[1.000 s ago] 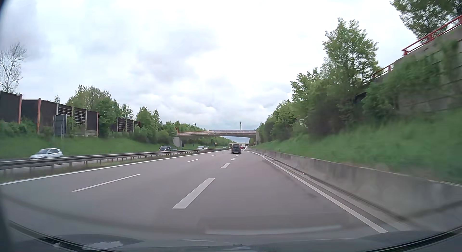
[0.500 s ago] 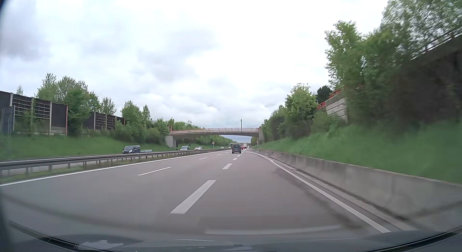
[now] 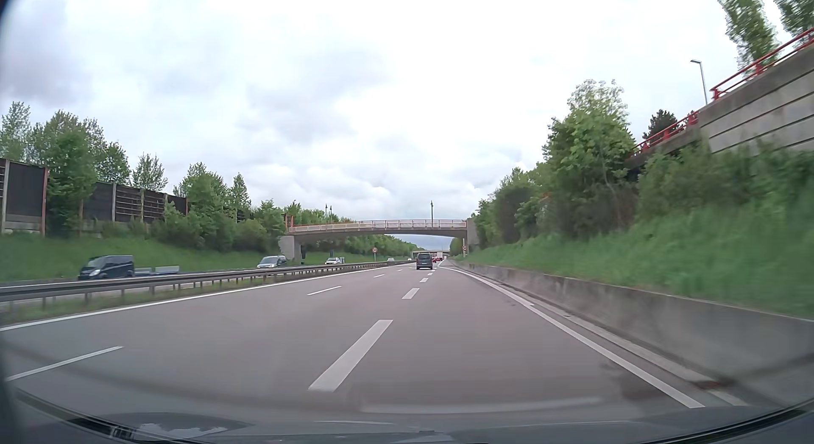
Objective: Follow the waypoints while adhering to traffic rules and regulations
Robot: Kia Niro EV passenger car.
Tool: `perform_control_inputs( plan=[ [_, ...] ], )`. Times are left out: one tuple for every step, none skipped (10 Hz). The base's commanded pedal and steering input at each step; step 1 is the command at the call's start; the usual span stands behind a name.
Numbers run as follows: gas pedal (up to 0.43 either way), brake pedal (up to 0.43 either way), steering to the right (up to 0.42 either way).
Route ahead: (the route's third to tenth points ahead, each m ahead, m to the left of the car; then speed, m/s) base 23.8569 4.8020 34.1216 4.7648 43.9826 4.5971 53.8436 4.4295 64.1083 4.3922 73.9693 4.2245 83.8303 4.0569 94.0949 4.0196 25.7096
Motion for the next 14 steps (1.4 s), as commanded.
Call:
perform_control_inputs(
  plan=[
    [0.429, 0.012, -0.01],
    [0.429, 0.012, -0.01],
    [0.429, 0.012, -0.01],
    [0.429, 0.012, -0.01],
    [0.429, 0.012, -0.009],
    [0.429, 0.012, -0.006],
    [0.429, 0.012, -0.002],
    [0.429, 0.006, -0.002],
    [0.429, 0.012, -0.001],
    [0.429, 0.012, -0.001],
    [0.429, 0.012, -0.001],
    [0.429, 0.012, -0.001],
    [0.409, 0.012, -0.001],
    [0.398, 0.012, -0.001]
  ],
)
